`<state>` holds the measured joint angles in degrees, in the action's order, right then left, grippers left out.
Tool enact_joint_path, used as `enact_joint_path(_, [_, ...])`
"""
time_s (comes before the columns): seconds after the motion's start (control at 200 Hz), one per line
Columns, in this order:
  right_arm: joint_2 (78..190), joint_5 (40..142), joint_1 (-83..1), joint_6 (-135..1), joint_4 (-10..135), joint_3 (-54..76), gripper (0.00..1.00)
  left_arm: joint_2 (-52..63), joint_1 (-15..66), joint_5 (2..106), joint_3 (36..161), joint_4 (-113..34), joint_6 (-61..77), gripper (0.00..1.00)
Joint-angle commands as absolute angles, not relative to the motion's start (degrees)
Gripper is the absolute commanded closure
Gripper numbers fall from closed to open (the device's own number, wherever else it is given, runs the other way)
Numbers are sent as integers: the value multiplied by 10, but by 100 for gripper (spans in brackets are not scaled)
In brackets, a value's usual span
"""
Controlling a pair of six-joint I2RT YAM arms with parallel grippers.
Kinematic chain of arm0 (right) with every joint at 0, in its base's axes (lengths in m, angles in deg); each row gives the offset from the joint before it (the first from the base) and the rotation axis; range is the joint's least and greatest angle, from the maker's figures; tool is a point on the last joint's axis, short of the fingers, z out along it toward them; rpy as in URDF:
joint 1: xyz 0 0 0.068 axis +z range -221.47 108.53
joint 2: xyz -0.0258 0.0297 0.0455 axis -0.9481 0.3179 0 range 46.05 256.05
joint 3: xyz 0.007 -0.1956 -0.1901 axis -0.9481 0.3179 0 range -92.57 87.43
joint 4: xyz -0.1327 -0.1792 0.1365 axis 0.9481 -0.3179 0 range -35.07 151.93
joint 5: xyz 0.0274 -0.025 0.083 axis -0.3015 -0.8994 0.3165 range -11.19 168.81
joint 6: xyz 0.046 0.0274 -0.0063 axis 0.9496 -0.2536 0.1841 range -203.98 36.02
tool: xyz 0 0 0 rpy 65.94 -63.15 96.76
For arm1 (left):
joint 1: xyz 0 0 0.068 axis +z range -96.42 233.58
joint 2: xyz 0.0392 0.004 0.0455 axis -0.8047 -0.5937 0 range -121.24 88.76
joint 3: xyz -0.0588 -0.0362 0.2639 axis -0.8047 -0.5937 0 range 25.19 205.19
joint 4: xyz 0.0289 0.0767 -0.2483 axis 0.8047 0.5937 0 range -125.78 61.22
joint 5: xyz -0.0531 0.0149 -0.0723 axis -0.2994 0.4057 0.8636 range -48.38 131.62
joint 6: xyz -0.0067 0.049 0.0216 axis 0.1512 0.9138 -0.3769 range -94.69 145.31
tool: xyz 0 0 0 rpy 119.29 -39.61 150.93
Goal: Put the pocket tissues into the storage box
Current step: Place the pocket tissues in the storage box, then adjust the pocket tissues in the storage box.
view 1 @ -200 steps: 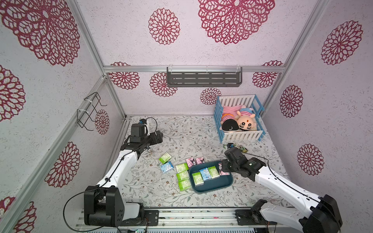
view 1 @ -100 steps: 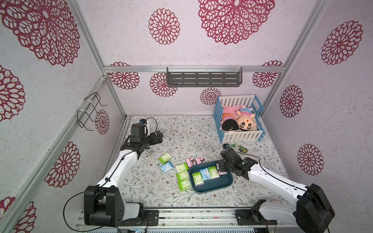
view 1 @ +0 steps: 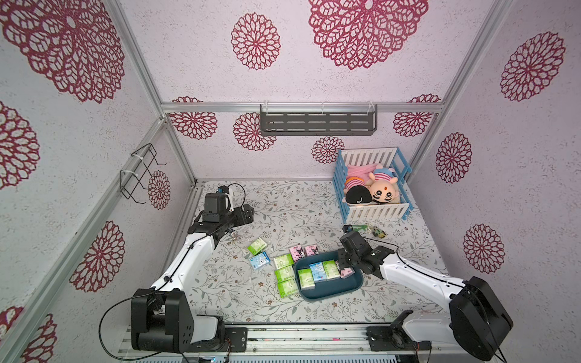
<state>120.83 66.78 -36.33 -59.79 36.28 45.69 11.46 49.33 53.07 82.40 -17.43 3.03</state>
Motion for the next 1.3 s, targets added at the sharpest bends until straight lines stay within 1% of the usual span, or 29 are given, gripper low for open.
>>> enact_joint_path(0.0, [1195,665,-366,-597,365,441,52,110,491,529,831,-171,38,3])
enact_joint_path(0.12, [1159,667,-367,-586,338,439,52,110,491,529,830,-172,38,3])
enact_joint_path(0.22, [1132,674,-367,-572,315,446,60,109,491,530,830,-173,37,3])
enact_joint_path(0.26, [1123,676,-366,-565,309,449,66,108,491,530,829,-175,35,3])
enact_joint_path(0.375, [1104,685,-367,-550,295,461,91,106,491,534,829,-177,33,3])
enact_joint_path(0.415, [1102,688,-366,-547,293,465,96,106,491,533,829,-178,33,3])
enact_joint_path(0.455, [1101,690,-367,-542,294,471,98,106,491,533,829,-178,33,3])
enact_joint_path(0.656, [1145,686,-368,-547,321,497,99,107,491,534,829,-178,33,3])
enact_joint_path(0.786, [1186,693,-377,-560,335,494,100,109,491,531,830,-173,36,3])
enact_joint_path(0.996, [1217,704,-382,-566,378,484,100,107,491,530,830,-174,35,3])
enact_joint_path(1.046, [1220,704,-382,-567,376,476,98,108,491,530,829,-174,35,3])
enact_joint_path(1.126, [1212,700,-382,-570,364,464,93,111,491,529,828,-172,37,3])
enact_joint_path(1.296, [1151,701,-382,-573,318,449,85,109,491,527,828,-174,37,3])
